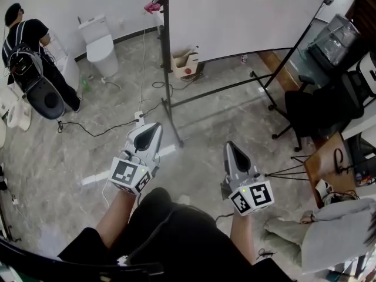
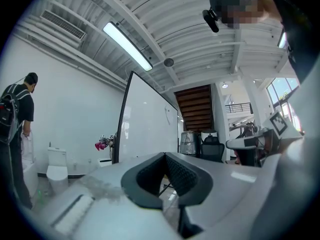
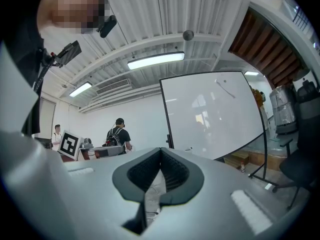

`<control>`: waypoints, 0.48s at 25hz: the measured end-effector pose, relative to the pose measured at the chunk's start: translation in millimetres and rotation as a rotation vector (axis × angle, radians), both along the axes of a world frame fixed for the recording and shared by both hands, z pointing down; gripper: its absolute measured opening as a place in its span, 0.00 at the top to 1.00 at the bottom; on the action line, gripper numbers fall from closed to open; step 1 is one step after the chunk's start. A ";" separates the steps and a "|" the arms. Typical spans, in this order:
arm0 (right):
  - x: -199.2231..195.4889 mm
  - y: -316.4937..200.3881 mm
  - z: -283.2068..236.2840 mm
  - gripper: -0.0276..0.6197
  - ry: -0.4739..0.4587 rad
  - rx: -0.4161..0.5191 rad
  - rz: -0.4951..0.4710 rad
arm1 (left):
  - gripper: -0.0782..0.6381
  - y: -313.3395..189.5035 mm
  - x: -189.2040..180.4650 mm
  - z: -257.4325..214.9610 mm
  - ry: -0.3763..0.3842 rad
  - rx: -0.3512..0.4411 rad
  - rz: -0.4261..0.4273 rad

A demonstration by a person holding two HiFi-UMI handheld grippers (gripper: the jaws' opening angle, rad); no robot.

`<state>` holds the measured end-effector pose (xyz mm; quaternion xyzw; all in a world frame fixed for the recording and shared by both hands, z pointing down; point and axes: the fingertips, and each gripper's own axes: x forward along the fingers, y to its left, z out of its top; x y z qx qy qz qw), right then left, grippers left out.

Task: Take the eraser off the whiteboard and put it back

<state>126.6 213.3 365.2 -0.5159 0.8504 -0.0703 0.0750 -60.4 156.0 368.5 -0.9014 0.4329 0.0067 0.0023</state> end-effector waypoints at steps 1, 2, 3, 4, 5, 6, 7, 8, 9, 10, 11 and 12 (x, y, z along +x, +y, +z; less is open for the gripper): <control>2.2 0.0 1.0 0.94 -0.006 -0.004 -0.004 | 0.88 0.4 2.1 1.2 -0.002 -0.003 -0.001; 4.2 -0.3 2.2 0.94 -0.008 -0.007 -0.007 | 0.88 0.6 4.3 2.4 -0.004 -0.006 -0.002; 6.2 -0.5 3.1 0.94 -0.005 -0.009 -0.010 | 0.88 0.7 6.6 3.4 -0.006 -0.009 -0.003; 7.9 -0.7 3.5 0.94 -0.001 -0.009 -0.014 | 0.88 0.9 8.8 4.0 -0.008 -0.011 -0.003; 9.1 -1.1 3.6 0.94 0.003 -0.007 -0.018 | 0.89 0.7 10.7 4.1 -0.009 -0.012 -0.002; 9.9 -2.3 3.6 0.94 0.006 -0.006 -0.022 | 0.88 -0.3 11.7 4.1 -0.010 -0.011 -0.002; 10.1 -4.3 3.7 0.94 0.007 -0.006 -0.024 | 0.88 -2.2 12.0 4.2 -0.011 -0.011 -0.003; 9.8 -6.4 4.0 0.94 0.009 -0.005 -0.026 | 0.88 -4.4 11.9 4.7 -0.012 -0.012 -0.004; 9.4 -8.0 4.5 0.94 0.009 -0.006 -0.028 | 0.88 -6.5 11.8 5.8 -0.014 -0.014 -0.004; 9.1 -9.4 5.1 0.94 0.009 -0.006 -0.029 | 0.88 -8.4 12.1 7.2 -0.017 -0.016 -0.004; 8.9 -10.9 5.5 0.94 0.010 -0.006 -0.029 | 0.88 -10.5 12.6 8.2 -0.019 -0.017 -0.002; 8.6 -13.0 6.0 0.94 0.011 -0.006 -0.029 | 0.88 -13.4 12.9 8.7 -0.020 -0.016 0.001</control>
